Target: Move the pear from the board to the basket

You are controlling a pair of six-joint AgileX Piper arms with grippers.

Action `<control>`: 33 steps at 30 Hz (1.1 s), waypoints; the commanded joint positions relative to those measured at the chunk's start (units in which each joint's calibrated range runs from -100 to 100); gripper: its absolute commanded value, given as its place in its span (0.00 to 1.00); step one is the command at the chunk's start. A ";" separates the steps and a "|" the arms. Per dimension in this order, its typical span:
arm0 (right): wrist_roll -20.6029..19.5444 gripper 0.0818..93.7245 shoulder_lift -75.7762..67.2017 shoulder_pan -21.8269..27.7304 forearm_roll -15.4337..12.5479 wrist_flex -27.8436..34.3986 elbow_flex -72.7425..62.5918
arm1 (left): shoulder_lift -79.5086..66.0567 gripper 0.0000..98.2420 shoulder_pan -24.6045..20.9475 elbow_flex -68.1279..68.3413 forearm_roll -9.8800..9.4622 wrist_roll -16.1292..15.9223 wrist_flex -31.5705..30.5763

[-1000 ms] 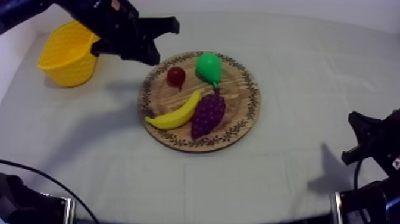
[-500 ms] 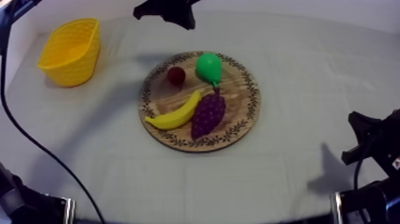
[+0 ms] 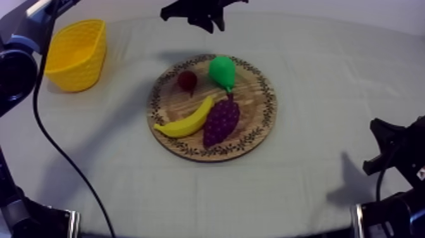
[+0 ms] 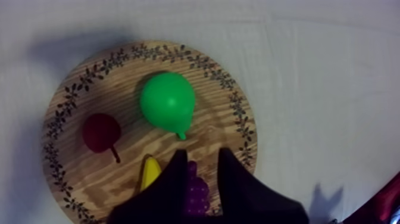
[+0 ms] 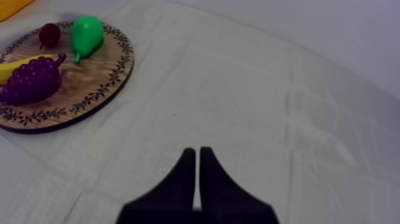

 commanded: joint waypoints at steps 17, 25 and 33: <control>0.00 0.00 -0.04 -0.01 -0.01 0.02 -0.05 | 1.11 0.88 0.51 0.44 0.50 0.84 0.32; 0.00 0.00 -0.04 -0.01 -0.01 0.02 -0.05 | 4.39 0.97 0.56 -1.53 -1.31 2.86 2.20; 0.00 0.00 -0.04 -0.01 -0.01 0.02 -0.05 | 12.65 0.97 0.43 -7.93 -2.18 2.75 3.78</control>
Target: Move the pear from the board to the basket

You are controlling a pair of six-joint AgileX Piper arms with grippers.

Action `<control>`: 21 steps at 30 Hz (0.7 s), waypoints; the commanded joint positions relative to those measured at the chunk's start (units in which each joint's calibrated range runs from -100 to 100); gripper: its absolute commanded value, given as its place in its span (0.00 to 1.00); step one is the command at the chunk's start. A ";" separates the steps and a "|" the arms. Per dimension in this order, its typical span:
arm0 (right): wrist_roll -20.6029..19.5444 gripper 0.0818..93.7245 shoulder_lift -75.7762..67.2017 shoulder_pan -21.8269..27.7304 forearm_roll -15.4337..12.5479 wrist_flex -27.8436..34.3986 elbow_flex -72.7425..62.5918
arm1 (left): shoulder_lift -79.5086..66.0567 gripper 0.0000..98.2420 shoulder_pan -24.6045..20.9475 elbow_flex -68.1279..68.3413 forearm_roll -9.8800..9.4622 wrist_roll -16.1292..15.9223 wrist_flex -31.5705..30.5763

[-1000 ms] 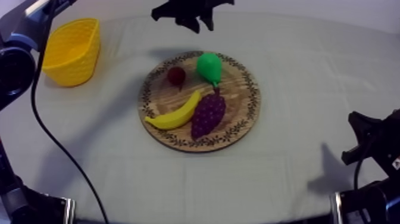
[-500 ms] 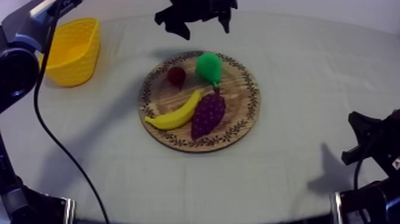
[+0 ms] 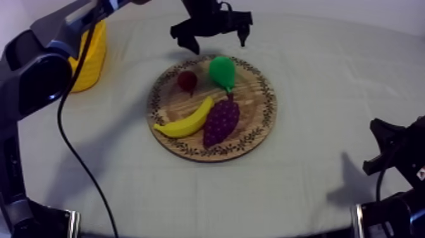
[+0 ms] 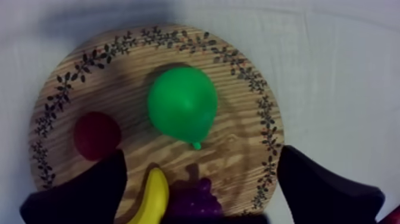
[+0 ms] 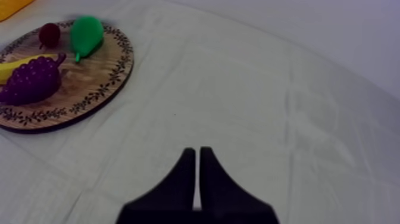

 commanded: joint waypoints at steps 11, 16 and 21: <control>0.02 0.00 -0.04 -0.01 -0.01 0.02 -0.05 | 14.95 0.98 -0.51 -12.82 0.27 -0.56 3.25; 0.03 0.00 -0.04 -0.01 -0.01 0.02 -0.05 | 18.10 0.97 -0.66 -16.03 0.98 -1.03 3.33; 0.03 0.00 -0.04 -0.01 -0.01 0.02 -0.05 | 19.89 0.85 -0.74 -17.70 1.30 -1.26 3.34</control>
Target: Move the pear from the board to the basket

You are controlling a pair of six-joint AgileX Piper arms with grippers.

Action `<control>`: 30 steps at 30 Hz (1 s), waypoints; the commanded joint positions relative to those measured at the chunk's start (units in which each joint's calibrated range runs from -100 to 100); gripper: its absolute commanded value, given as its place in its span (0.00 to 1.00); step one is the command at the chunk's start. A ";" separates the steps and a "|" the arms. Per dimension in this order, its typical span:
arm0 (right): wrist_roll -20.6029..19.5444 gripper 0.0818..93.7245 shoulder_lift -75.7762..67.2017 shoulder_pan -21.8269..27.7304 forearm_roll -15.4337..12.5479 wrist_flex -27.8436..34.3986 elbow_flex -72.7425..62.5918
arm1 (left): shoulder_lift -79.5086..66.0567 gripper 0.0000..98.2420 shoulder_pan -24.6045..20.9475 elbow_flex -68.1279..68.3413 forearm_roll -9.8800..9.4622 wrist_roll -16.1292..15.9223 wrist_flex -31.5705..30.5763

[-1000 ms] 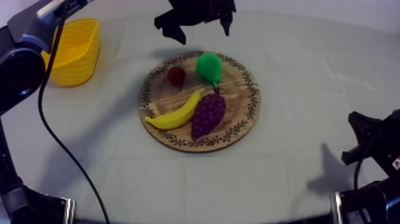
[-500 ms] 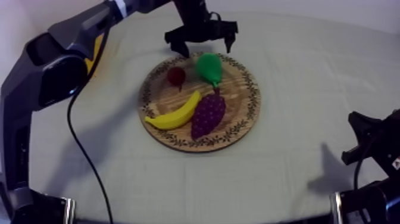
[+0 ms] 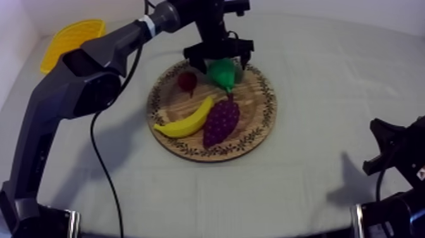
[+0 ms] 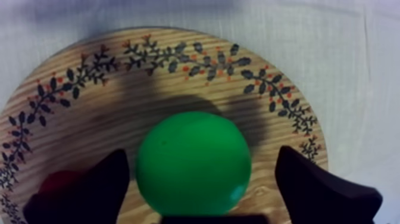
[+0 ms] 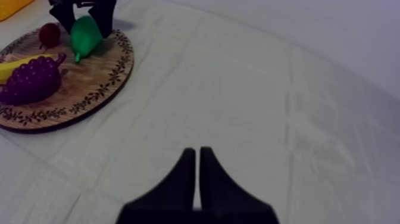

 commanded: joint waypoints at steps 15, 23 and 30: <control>-0.01 0.00 -0.04 -0.01 -0.01 0.02 -0.05 | 1.41 0.60 -0.02 -0.82 0.24 -0.10 -0.07; -0.01 0.00 -0.04 -0.01 -0.01 0.02 -0.05 | -3.96 0.60 0.79 2.83 -0.24 -0.35 -0.07; -0.01 0.00 -0.04 -0.01 -0.01 0.02 -0.05 | -15.81 0.60 1.87 10.56 -0.46 -0.30 -0.07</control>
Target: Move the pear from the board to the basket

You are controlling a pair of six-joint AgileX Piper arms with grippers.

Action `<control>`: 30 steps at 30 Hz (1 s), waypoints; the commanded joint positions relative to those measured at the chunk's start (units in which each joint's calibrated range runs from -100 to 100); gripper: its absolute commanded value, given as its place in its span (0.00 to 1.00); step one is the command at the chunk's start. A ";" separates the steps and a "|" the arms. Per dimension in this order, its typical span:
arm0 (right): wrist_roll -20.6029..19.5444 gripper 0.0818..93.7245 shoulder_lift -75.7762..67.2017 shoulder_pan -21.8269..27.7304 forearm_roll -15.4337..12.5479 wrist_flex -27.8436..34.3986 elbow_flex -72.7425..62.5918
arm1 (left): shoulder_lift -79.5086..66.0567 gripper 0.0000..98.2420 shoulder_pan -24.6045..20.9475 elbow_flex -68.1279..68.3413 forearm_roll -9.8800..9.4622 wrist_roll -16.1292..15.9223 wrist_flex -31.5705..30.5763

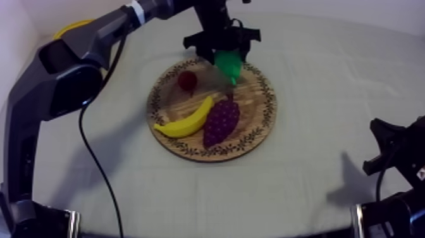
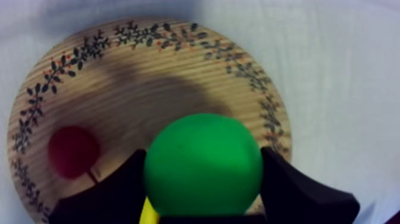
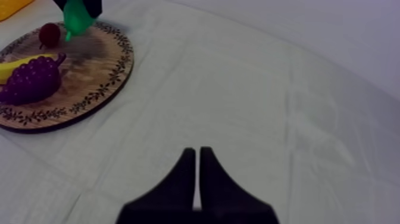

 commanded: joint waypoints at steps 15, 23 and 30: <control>0.00 0.00 -0.04 -0.01 -0.01 0.02 -0.05 | -24.91 0.60 0.52 13.76 -0.26 -1.02 -0.02; 0.00 0.00 -0.04 -0.01 -0.01 0.02 -0.05 | -32.31 0.61 -3.08 18.64 -1.61 -2.37 -0.02; 0.00 0.00 -0.04 -0.01 -0.01 0.02 -0.05 | -37.33 0.63 -10.01 25.02 -2.35 -3.39 -0.02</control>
